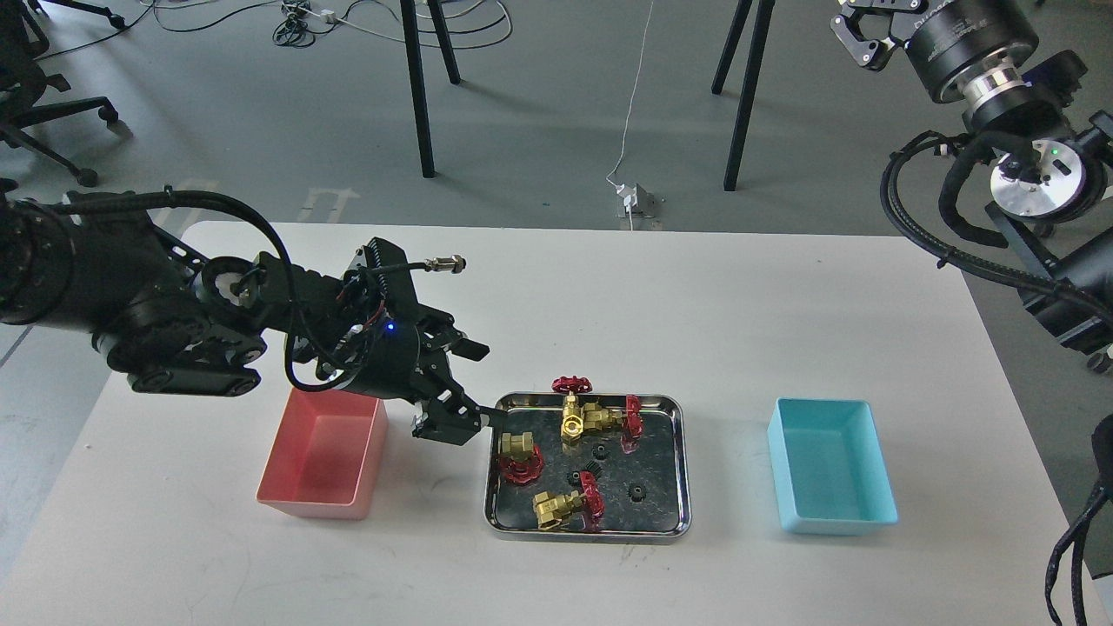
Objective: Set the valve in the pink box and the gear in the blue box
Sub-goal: 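Move the left gripper over the metal tray toward a red-handled valve, then lower the left gripper and grasp the red-handled brass valve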
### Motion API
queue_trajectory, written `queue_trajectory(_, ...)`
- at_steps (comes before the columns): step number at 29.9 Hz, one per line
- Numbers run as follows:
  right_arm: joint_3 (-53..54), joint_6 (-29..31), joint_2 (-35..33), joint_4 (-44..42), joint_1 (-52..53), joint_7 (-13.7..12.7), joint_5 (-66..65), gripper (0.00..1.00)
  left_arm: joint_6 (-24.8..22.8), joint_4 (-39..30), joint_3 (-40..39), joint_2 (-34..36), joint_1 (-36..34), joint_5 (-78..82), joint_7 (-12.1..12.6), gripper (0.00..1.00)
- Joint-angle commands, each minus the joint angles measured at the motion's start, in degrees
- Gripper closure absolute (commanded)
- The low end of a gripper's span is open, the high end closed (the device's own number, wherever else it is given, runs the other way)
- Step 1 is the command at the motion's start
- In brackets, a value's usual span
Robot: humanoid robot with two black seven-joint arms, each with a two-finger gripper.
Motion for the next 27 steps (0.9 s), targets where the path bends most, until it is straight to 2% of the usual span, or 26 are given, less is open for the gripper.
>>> queue_trajectory(1,-0.10,-0.69,1.03,-0.61,0.76,-0.09,-0.01,0.00,0.84,2.07,-1.58,-0.14,3.75,1.82,0.00,0.10)
queue_trajectory(11,-0.19,-1.48,1.12,-0.70,0.06,-1.41,-0.01,0.00,1.11,4.36,-6.15,-2.16,10.43,2.53,0.00,0.11)
queue_trajectory(17,-0.19,-1.48,1.03,-0.70,0.06,-1.41,-0.01,0.00,1.11,8.57,-6.42,-4.27,13.50,2.53,0.00,0.19)
queue_trajectory(20,-0.19,-1.48,1.03,-0.61,-0.12,-1.41,-0.01,0.00,1.19,10.51,-6.68,-4.71,15.35,2.62,0.00,0.20)
queue_trajectory(27,-0.19,-1.48,1.03,-0.61,-0.56,-1.41,-0.01,0.00,1.28,12.01,-6.77,-4.63,17.99,2.62,0.00,0.28)
